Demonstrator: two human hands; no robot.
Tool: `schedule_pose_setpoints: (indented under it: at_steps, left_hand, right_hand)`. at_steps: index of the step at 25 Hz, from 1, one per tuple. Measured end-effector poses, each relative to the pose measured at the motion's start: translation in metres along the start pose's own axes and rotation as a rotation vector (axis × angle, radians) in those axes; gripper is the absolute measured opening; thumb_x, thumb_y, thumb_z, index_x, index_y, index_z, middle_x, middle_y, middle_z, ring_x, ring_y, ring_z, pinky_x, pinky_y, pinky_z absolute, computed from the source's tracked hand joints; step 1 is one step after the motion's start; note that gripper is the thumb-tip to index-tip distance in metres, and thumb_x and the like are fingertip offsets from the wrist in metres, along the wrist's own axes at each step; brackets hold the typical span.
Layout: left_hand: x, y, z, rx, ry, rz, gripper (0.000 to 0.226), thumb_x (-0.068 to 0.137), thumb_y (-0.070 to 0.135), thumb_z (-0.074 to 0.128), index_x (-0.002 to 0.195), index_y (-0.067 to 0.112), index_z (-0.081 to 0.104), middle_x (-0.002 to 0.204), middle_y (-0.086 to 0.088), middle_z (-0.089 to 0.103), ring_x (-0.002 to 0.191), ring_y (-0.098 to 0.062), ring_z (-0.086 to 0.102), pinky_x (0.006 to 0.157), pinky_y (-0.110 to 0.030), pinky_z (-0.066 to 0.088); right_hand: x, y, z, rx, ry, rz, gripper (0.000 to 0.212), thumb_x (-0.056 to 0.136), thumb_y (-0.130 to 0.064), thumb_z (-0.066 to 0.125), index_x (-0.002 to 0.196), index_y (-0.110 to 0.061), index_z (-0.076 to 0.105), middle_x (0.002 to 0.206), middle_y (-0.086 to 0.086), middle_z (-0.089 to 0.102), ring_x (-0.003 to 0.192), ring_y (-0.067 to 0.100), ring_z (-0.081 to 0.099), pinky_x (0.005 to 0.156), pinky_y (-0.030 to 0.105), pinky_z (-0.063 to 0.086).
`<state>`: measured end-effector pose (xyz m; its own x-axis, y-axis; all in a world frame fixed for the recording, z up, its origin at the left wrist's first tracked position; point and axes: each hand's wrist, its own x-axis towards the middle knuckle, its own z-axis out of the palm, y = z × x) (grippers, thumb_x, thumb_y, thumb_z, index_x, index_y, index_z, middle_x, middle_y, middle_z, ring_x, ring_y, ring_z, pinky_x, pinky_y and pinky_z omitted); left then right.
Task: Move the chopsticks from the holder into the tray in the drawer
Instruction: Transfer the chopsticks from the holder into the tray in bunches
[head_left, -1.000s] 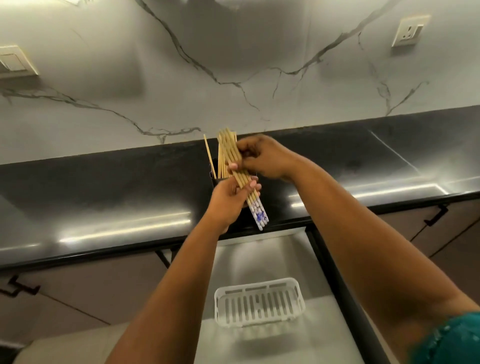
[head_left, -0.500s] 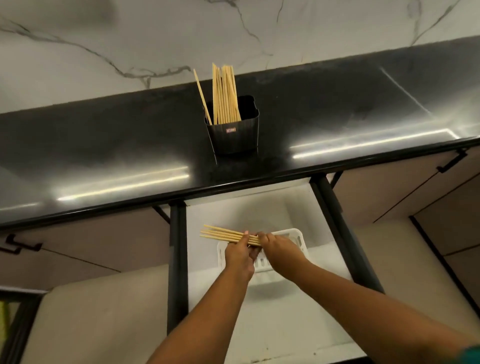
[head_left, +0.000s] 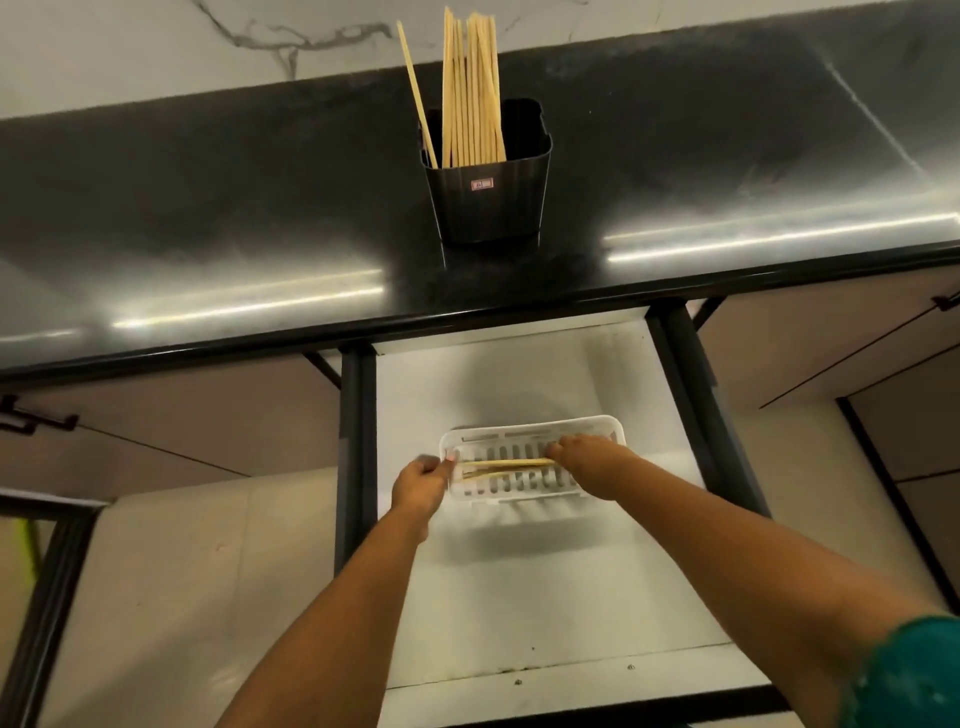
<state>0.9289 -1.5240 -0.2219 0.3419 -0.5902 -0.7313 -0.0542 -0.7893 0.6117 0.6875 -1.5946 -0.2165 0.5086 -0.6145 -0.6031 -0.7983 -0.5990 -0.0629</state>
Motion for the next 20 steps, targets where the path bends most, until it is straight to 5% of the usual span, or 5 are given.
schedule_pose_setpoints:
  at_steps: [3, 7, 10, 15, 20]
  left_hand:
    - [-0.004, -0.003, 0.014, 0.098, 0.057, 0.05, 0.007, 0.094, 0.026, 0.056, 0.097, 0.022, 0.052, 0.085, 0.005, 0.055, 0.072, -0.009, 0.051, 0.071, -0.03, 0.042]
    - [-0.005, -0.008, 0.013, 0.154, 0.085, 0.098, 0.013, 0.094, 0.018, 0.057, 0.106, 0.018, 0.057, 0.102, -0.004, 0.062, 0.095, -0.025, 0.06, 0.078, -0.03, 0.048]
    - [-0.004, -0.01, 0.011, 0.137, 0.071, 0.091, 0.037, 0.093, 0.021, 0.058, 0.128, 0.013, 0.05, 0.12, -0.006, 0.06, 0.111, -0.028, 0.057, 0.097, -0.039, 0.049]
    - [-0.005, -0.012, 0.014, 0.028, 0.042, 0.121, 0.03, 0.097, 0.02, 0.051, 0.126, 0.016, 0.053, 0.119, -0.006, 0.062, 0.104, -0.023, 0.058, 0.086, -0.031, 0.047]
    - [-0.006, -0.009, 0.018, -0.004, 0.082, 0.072, 0.046, 0.097, 0.021, 0.051, 0.141, 0.016, 0.039, 0.141, -0.007, 0.046, 0.124, -0.031, 0.05, 0.103, -0.045, 0.044]
  right_hand:
    - [0.005, -0.007, -0.001, 0.032, -0.022, -0.011, 0.046, 0.093, -0.009, 0.053, 0.138, -0.018, 0.043, 0.135, 0.006, 0.053, 0.122, 0.026, 0.052, 0.099, 0.036, 0.045]
    - [0.008, -0.006, -0.004, 0.115, 0.033, 0.019, 0.039, 0.093, -0.013, 0.053, 0.131, -0.021, 0.054, 0.129, 0.005, 0.058, 0.116, 0.024, 0.056, 0.098, 0.033, 0.046]
    - [0.006, -0.002, -0.005, 0.187, 0.048, 0.077, 0.037, 0.096, -0.015, 0.047, 0.131, -0.026, 0.056, 0.126, 0.004, 0.061, 0.112, 0.024, 0.059, 0.097, 0.035, 0.048]
    - [0.003, 0.004, -0.001, 0.159, 0.053, 0.027, 0.028, 0.095, -0.029, 0.053, 0.121, -0.022, 0.059, 0.12, 0.005, 0.063, 0.108, 0.024, 0.059, 0.092, 0.037, 0.049]
    - [0.01, -0.008, 0.001, 0.058, 0.025, 0.051, 0.044, 0.093, -0.014, 0.055, 0.136, -0.023, 0.045, 0.134, 0.008, 0.052, 0.123, 0.028, 0.05, 0.1, 0.041, 0.045]
